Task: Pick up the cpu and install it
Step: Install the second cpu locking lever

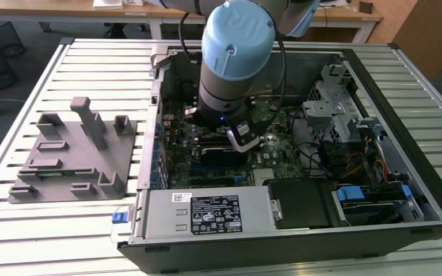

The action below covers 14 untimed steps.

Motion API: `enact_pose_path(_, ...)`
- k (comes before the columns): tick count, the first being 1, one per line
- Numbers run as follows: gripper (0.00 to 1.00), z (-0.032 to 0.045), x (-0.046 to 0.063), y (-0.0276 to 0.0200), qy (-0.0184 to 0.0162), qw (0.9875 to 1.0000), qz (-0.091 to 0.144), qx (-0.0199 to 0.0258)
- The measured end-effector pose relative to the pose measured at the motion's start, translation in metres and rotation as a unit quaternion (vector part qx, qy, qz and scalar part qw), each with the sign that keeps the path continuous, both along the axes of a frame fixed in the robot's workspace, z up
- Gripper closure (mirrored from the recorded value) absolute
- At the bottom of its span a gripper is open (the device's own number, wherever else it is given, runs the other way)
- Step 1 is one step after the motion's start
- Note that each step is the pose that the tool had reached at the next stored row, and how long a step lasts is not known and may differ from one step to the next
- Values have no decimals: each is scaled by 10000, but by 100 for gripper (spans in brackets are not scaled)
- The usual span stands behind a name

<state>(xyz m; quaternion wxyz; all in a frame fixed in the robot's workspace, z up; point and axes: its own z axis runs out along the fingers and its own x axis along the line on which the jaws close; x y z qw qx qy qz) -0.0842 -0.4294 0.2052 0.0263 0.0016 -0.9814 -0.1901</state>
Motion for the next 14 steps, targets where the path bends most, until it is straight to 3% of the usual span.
enact_pose_path(5, 89, 110, 0, 0, 0, 10000, 0, 0)
enact_pose_path(14, 89, 166, 1, 1, 10, 10000, 0, 2)
